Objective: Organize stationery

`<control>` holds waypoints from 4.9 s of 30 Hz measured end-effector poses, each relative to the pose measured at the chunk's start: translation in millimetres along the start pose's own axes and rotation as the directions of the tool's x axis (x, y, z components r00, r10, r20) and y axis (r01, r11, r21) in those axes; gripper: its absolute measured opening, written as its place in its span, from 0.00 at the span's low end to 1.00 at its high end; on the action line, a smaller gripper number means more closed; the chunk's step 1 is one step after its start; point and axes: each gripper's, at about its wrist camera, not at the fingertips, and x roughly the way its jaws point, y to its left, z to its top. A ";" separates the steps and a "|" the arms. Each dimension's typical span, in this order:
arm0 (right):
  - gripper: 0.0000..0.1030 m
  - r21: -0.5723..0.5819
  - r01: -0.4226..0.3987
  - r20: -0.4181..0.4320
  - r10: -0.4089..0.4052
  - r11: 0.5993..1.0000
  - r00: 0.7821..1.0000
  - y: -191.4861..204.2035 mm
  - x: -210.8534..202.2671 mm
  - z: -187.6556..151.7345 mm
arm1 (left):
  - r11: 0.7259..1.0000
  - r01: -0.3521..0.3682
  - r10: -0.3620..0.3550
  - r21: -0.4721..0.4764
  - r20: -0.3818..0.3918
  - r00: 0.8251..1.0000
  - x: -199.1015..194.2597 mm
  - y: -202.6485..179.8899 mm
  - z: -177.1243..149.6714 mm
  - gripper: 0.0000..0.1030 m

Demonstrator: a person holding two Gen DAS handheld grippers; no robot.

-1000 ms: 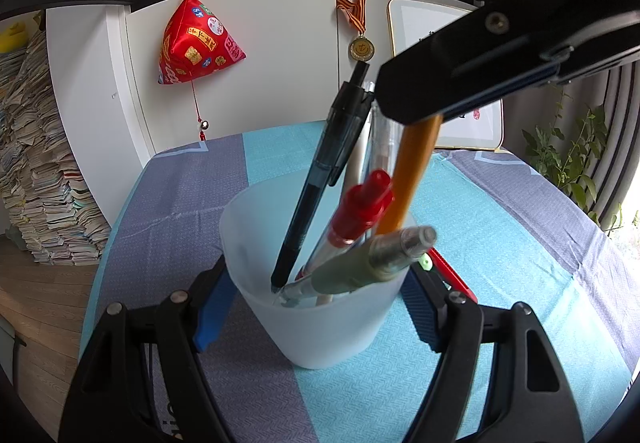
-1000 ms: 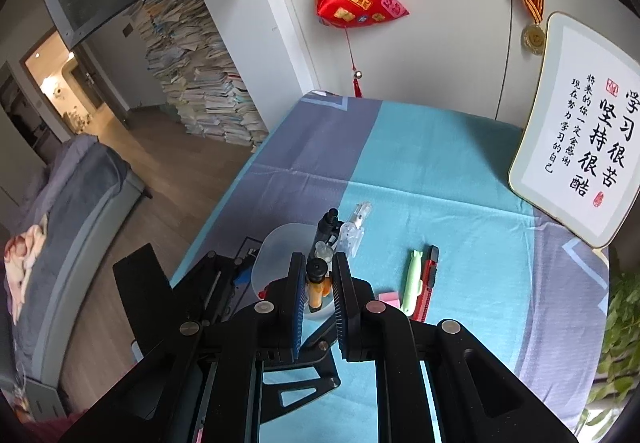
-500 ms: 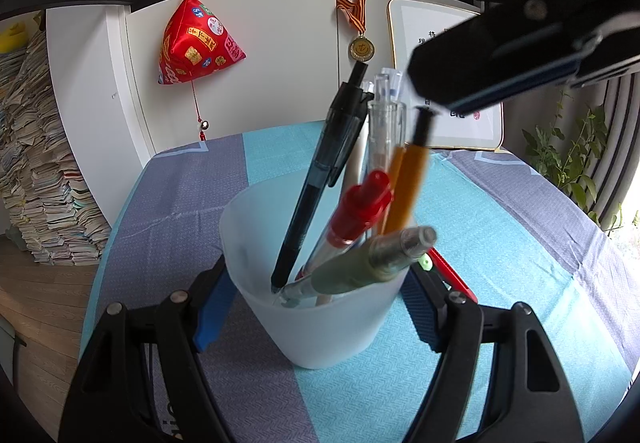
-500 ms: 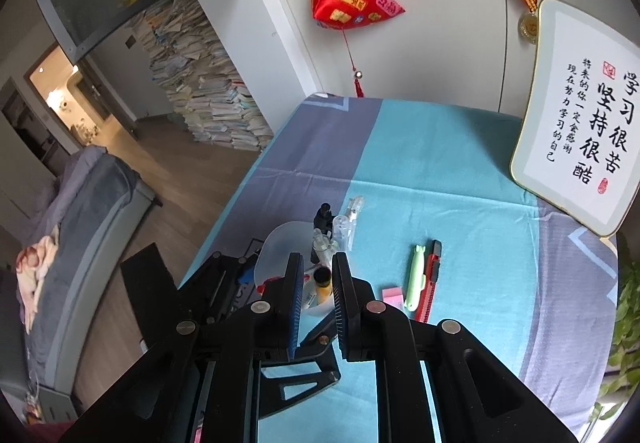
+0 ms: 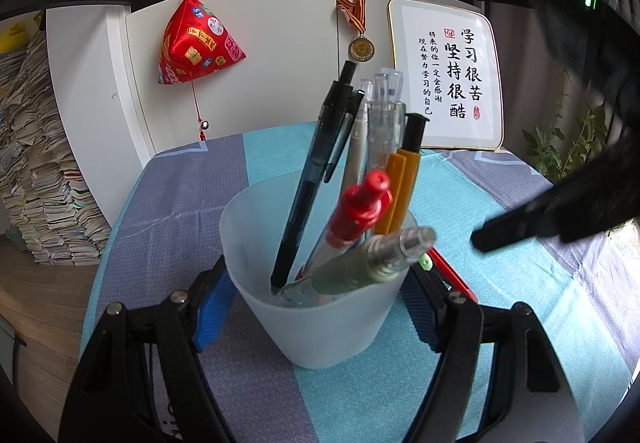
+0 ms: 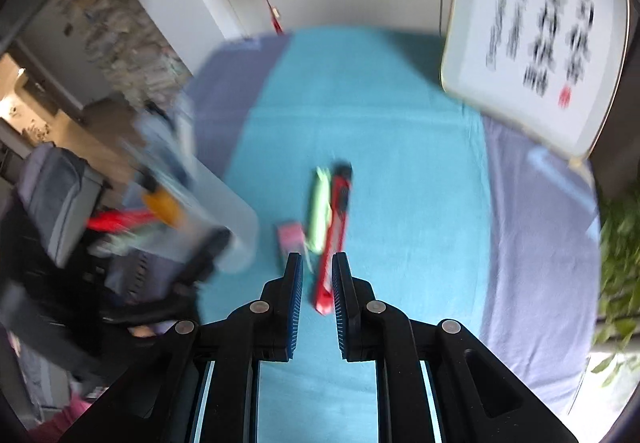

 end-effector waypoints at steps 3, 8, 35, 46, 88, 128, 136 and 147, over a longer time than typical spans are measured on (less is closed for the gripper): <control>0.14 0.035 -0.010 -0.032 0.011 0.999 0.999 -8.3 19.2 -3.3 | 1.000 0.000 0.000 0.000 0.000 1.000 0.0 0.0 0.0 0.72; 0.14 0.063 -0.011 -0.040 0.014 0.998 0.999 -13.5 32.9 -0.5 | 1.000 -0.001 0.001 0.001 0.000 1.000 -0.1 -0.1 0.0 0.72; 0.14 -0.055 0.188 -0.157 -0.194 0.981 0.968 -52.7 14.8 -58.3 | 1.000 0.000 0.000 0.001 0.000 1.000 -0.8 -0.3 0.1 0.72; 0.39 -0.028 0.233 -0.071 -0.234 0.972 0.970 -53.8 20.9 -14.7 | 1.000 -0.001 0.001 0.003 0.001 1.000 -1.4 0.0 0.4 0.72; 0.13 -0.311 -0.001 0.435 0.143 0.950 0.889 114.7 -148.1 47.7 | 1.000 0.013 -0.013 0.006 0.002 1.000 -0.1 -2.9 1.4 0.71; 0.14 -0.206 -0.068 0.294 0.128 0.976 0.947 61.8 -75.8 24.5 | 1.000 0.002 -0.002 -0.002 0.002 1.000 -0.2 -3.1 2.2 0.71; 0.14 0.008 0.026 0.095 -0.026 1.000 0.995 -11.4 -7.1 14.9 | 0.997 -0.075 0.075 -0.021 0.000 0.997 0.1 9.8 1.3 0.71; 0.14 0.025 0.012 0.015 -0.012 1.000 1.000 -6.4 50.6 36.1 | 0.998 -0.061 0.060 -0.032 -0.004 0.998 0.4 13.2 1.5 0.71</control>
